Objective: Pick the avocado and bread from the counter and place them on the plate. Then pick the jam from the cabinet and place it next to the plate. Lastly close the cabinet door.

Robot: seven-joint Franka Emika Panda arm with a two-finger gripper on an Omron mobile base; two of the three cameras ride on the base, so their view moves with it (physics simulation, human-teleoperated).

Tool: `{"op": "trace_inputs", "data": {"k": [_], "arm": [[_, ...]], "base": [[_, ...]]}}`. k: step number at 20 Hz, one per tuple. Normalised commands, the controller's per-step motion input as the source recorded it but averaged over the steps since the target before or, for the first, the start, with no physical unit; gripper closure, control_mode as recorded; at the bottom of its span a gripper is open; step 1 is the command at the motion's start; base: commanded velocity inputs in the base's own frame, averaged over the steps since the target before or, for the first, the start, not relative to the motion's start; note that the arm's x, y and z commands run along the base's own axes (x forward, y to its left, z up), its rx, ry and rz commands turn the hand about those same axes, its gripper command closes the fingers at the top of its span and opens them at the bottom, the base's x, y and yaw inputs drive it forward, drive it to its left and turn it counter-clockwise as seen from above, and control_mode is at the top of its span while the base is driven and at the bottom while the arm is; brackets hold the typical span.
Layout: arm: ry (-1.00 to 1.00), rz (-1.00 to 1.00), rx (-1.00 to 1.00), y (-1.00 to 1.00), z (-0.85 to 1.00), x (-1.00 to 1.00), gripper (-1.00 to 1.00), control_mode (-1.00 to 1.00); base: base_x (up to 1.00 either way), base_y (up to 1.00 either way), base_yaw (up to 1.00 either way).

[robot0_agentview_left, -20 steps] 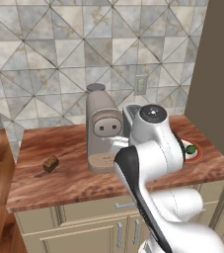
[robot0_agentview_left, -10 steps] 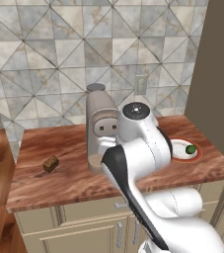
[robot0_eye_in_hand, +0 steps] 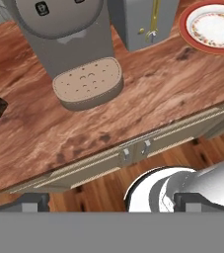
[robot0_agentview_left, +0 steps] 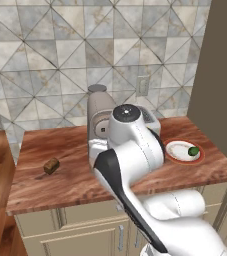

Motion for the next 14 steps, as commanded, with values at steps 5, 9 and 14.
{"op": "trace_inputs", "data": {"k": [5,9,14], "arm": [[0.0,0.02,0.03,0.23,-0.04,0.08,-1.0,-1.0],[0.0,0.06,0.0,0.22,-0.1,0.24,-1.0,-1.0],[0.0,0.05,0.0,0.17,-0.1,0.26,-1.0,-1.0]], "base": [[0.0,0.0,0.0],[0.0,0.0,0.0],[0.0,0.0,0.0]]}}
